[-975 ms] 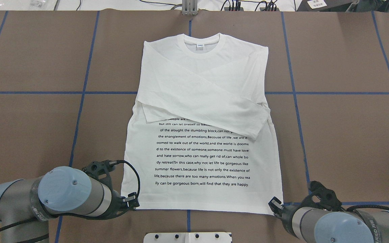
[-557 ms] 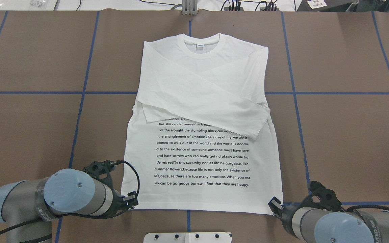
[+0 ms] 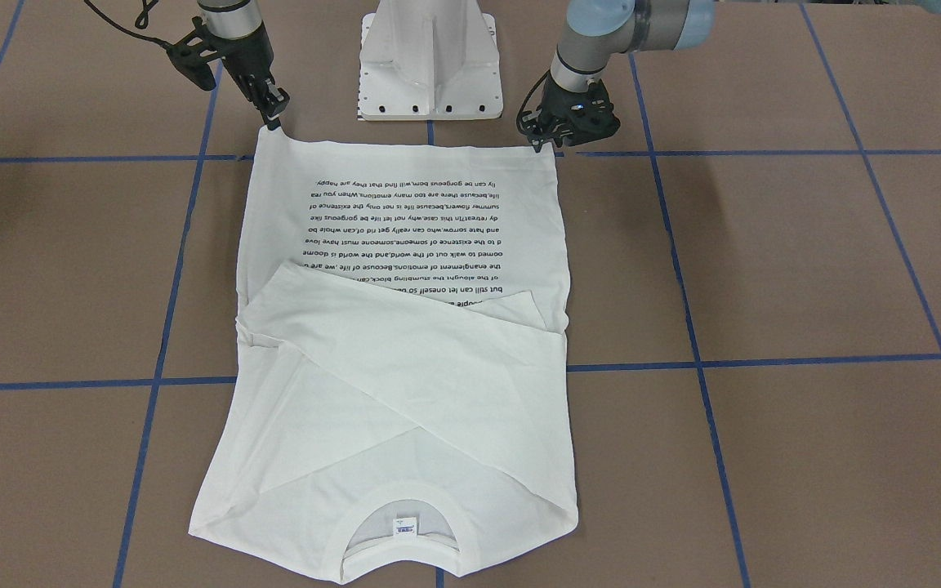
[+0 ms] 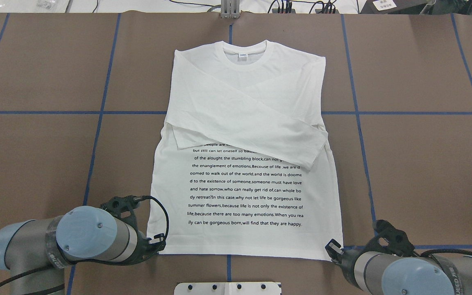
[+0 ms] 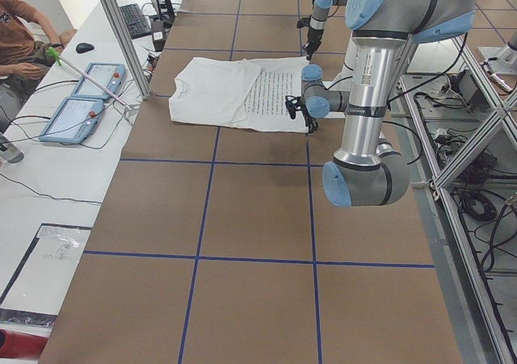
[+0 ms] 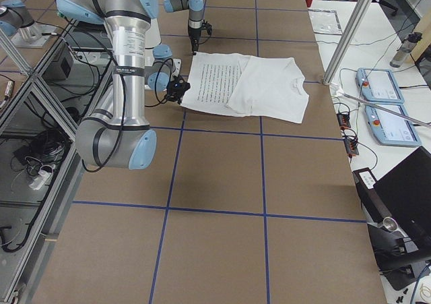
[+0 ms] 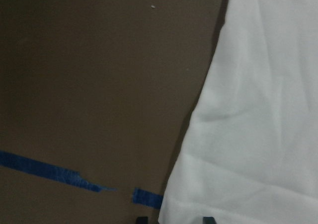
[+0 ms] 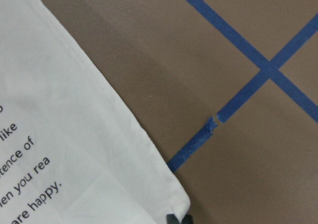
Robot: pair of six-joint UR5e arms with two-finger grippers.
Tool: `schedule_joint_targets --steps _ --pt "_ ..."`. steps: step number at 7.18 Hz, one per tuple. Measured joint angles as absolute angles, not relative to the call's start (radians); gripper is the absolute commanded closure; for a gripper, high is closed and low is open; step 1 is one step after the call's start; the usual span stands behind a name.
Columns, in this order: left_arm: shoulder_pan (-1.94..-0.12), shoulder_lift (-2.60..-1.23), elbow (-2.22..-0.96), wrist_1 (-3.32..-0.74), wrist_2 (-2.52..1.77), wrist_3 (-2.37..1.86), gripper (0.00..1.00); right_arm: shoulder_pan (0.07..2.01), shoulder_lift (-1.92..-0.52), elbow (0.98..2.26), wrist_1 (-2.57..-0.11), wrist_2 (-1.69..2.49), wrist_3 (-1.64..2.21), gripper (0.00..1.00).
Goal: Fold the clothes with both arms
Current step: 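Grasp the hem corners with both grippers and lift them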
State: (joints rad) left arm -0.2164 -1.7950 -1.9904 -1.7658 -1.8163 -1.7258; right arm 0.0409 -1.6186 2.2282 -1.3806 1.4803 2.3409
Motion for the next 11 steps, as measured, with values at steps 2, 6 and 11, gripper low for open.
schedule_joint_targets --steps 2,6,11 --pt "-0.219 -1.796 -1.996 -1.764 -1.816 -1.725 1.00 0.041 -1.618 2.230 -1.381 1.480 2.341 1.00" --pt "-0.194 -1.710 -2.185 -1.723 -1.826 -1.740 1.00 0.005 -1.619 2.248 -1.382 1.474 2.341 1.00" --pt "-0.093 -1.660 -2.323 -1.713 -1.823 -1.861 1.00 -0.040 -1.625 2.317 -1.382 1.463 2.342 1.00"
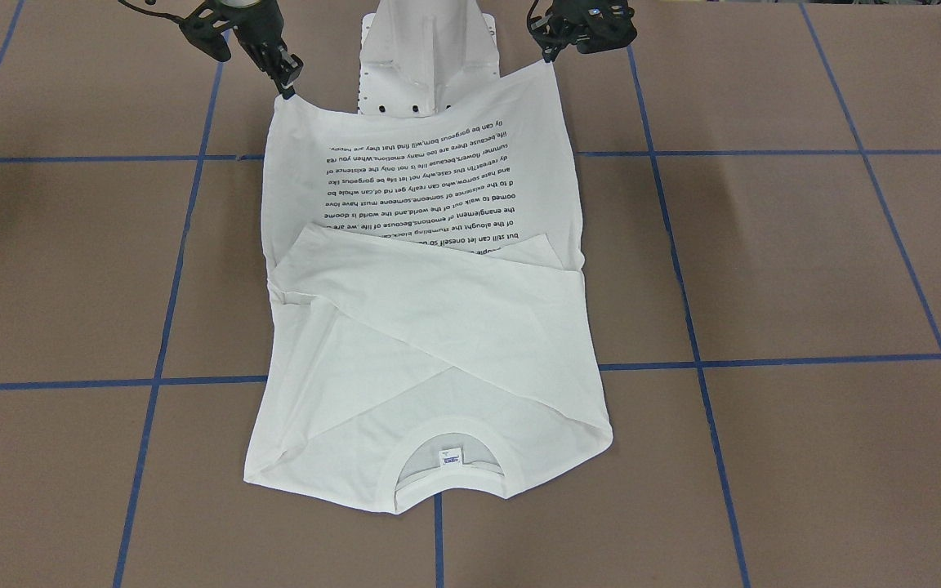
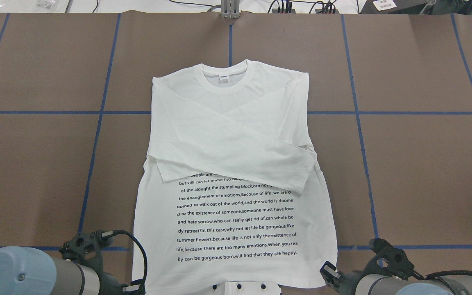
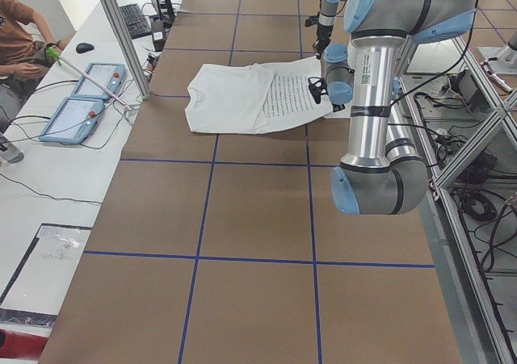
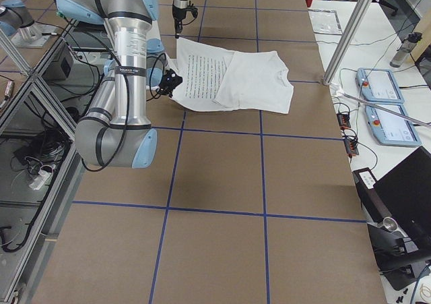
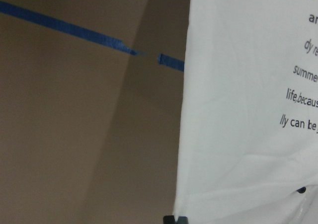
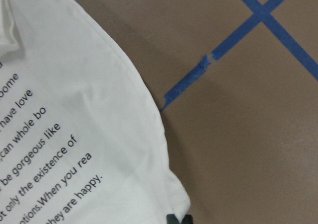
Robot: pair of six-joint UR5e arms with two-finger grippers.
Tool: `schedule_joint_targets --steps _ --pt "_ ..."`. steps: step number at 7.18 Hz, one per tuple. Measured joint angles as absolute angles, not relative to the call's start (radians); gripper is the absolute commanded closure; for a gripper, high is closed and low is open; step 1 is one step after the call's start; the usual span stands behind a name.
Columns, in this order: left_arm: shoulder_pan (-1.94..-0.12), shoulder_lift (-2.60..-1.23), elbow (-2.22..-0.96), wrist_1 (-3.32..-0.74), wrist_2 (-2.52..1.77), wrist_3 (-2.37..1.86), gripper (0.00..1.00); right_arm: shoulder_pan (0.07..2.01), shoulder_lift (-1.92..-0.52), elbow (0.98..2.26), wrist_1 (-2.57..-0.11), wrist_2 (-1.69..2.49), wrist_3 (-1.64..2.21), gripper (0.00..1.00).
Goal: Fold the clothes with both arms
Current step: 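Grasp the hem corners with both grippers and lift them, then fold the hem with both grippers toward the collar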
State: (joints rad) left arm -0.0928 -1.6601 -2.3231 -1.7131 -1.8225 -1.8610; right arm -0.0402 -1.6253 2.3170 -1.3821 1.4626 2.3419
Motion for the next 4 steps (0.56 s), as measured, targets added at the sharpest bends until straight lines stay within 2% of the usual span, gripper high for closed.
schedule_joint_targets --steps 2,4 --pt "-0.204 -1.690 -2.330 -1.713 -1.822 -1.773 1.00 0.061 -1.581 2.341 -1.386 1.469 2.313 1.00" --pt "-0.343 -1.739 -2.303 -1.713 -1.821 -1.616 1.00 0.227 -1.487 2.306 -1.409 1.505 2.164 1.00"
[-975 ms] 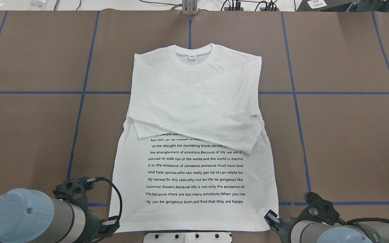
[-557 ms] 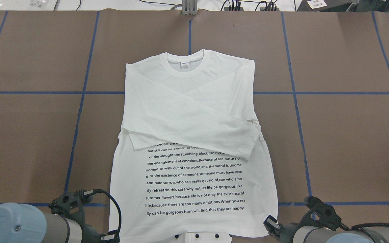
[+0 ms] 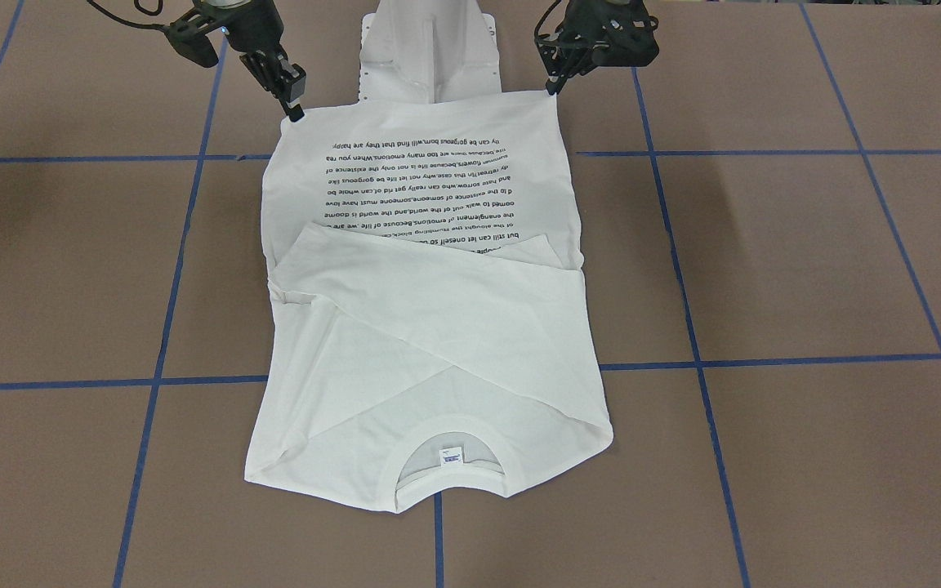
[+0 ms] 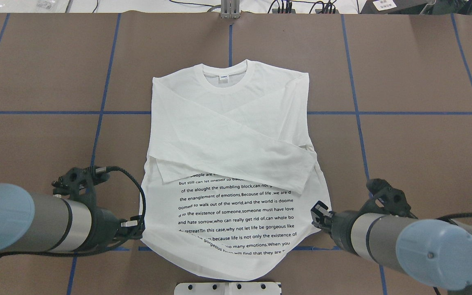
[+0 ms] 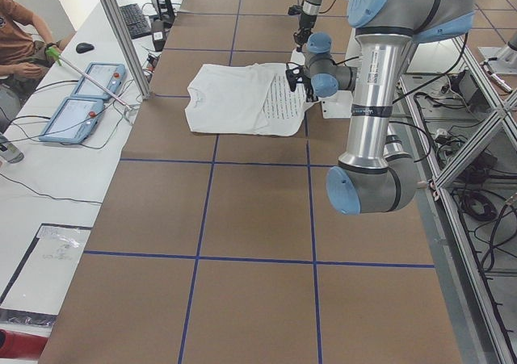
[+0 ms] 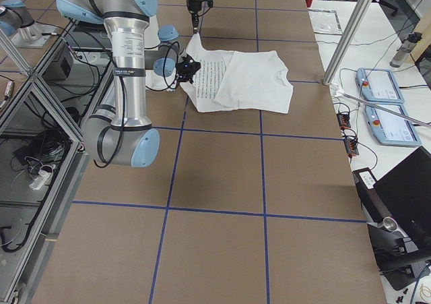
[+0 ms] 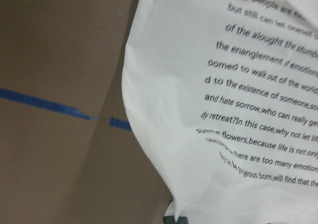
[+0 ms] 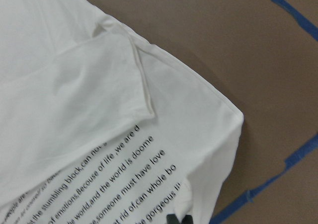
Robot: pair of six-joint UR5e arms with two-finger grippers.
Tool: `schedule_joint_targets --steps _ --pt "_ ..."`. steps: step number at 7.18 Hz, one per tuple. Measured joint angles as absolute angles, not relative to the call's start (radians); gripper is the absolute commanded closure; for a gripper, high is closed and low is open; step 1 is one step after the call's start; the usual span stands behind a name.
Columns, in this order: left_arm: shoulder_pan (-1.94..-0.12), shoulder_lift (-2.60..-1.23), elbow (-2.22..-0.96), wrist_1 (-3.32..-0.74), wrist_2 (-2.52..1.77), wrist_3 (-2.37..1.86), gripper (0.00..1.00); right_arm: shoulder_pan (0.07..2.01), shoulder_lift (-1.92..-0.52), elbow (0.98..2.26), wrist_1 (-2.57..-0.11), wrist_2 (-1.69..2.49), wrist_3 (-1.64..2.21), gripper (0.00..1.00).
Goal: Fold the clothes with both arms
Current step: 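Fold the hem with both grippers toward the collar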
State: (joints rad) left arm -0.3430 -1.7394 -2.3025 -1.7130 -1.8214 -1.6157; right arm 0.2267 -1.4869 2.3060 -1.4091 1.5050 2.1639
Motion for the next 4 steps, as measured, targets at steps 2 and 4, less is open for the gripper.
schedule_joint_targets --steps 2,4 --pt "-0.487 -1.851 -2.175 -1.717 -1.821 -1.494 1.00 0.442 -1.357 2.170 -1.438 1.613 1.988 1.00" --pt "-0.610 -1.925 -2.067 -1.737 -1.822 -1.412 1.00 0.623 -1.210 2.011 -1.489 1.699 1.818 1.00"
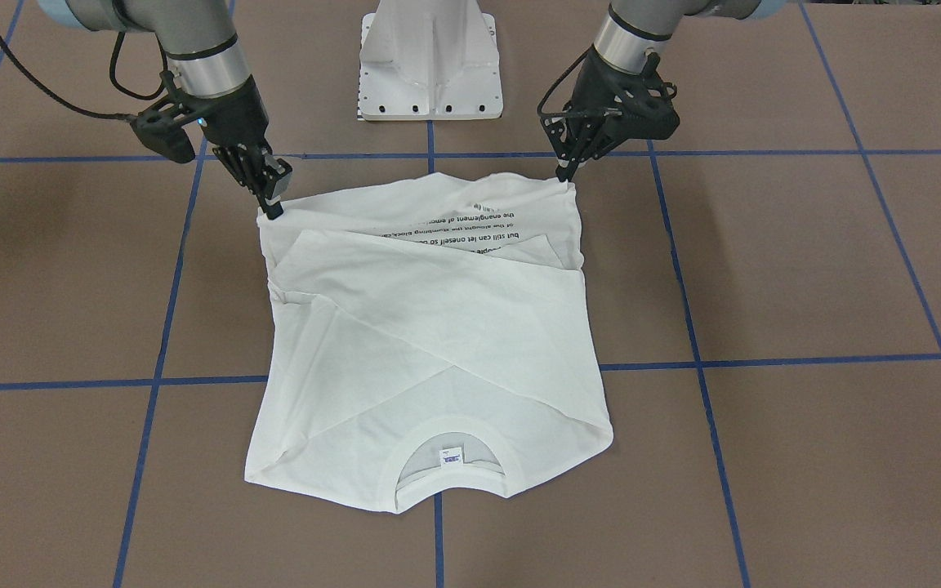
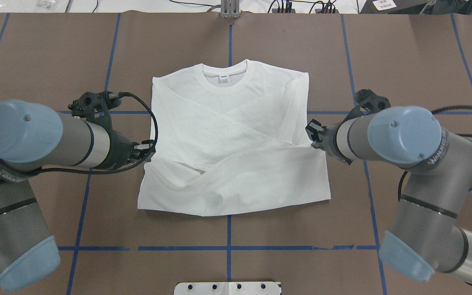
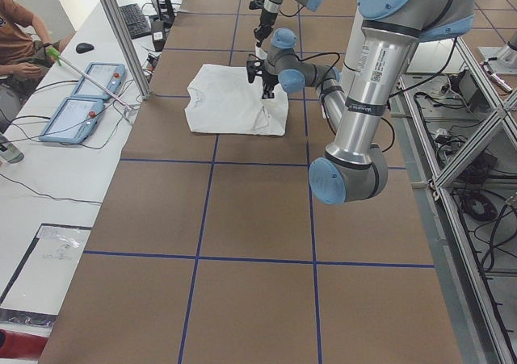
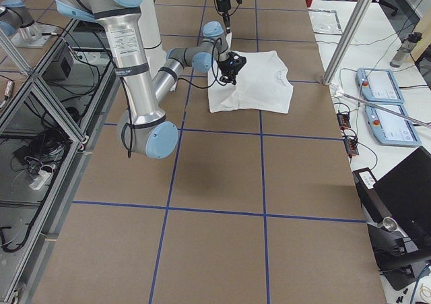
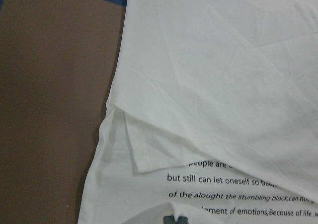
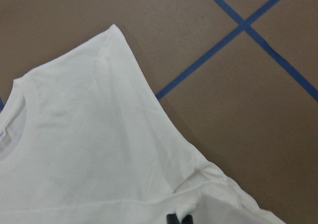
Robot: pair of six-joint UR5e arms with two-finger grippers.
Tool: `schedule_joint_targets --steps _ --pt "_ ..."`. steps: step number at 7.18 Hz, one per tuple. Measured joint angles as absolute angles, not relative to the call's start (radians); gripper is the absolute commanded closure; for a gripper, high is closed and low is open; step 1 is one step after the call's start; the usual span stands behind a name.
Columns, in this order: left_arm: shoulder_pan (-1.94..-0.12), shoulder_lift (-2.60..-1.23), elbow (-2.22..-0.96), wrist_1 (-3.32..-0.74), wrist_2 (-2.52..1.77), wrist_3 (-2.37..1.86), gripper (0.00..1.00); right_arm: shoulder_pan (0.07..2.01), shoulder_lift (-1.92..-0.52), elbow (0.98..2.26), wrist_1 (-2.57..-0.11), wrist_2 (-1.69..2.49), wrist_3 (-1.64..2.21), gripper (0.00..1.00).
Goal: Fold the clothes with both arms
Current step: 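Fold the hem with both grippers toward the collar, then release the hem and raise both grippers above the collar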
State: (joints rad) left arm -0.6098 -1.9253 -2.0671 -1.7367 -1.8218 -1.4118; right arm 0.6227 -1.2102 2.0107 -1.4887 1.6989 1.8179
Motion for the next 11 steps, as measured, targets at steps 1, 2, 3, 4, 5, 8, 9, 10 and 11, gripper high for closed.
schedule_joint_targets --steps 1,2,3,4,5,8,9,10,11 --pt "-0.661 -1.937 -2.025 -1.767 -1.822 -1.387 1.00 0.687 -1.158 1.935 -1.499 1.725 1.749 1.00" --pt "-0.702 -1.951 -1.964 -1.822 -1.822 -1.377 1.00 0.737 -1.105 1.853 -1.502 1.747 1.696 1.00" --pt "-0.728 -1.978 -1.870 -1.902 -1.821 -1.374 1.00 0.772 -1.050 1.758 -1.499 1.759 1.654 1.00" --pt "-0.748 -2.025 -1.754 -1.987 -1.813 -1.375 1.00 0.794 -0.990 1.646 -1.484 1.763 1.626 1.00" --pt "-0.769 -2.076 -1.638 -2.062 -1.794 -1.374 1.00 0.811 -0.926 1.527 -1.447 1.764 1.615 1.00" --pt "-0.803 -2.185 -1.387 -2.223 -1.722 -1.366 1.00 0.824 -0.817 1.268 -1.301 1.766 1.613 1.00" --pt "-0.805 -2.200 -1.340 -2.253 -1.704 -1.356 1.00 0.826 -0.814 1.239 -1.277 1.766 1.614 1.00" --pt "-0.806 -2.207 -1.290 -2.292 -1.696 -1.350 1.00 0.828 -0.816 1.223 -1.263 1.766 1.616 1.00" --pt "-0.807 -2.211 -1.253 -2.324 -1.693 -1.346 1.00 0.828 -0.817 1.208 -1.251 1.766 1.617 1.00"
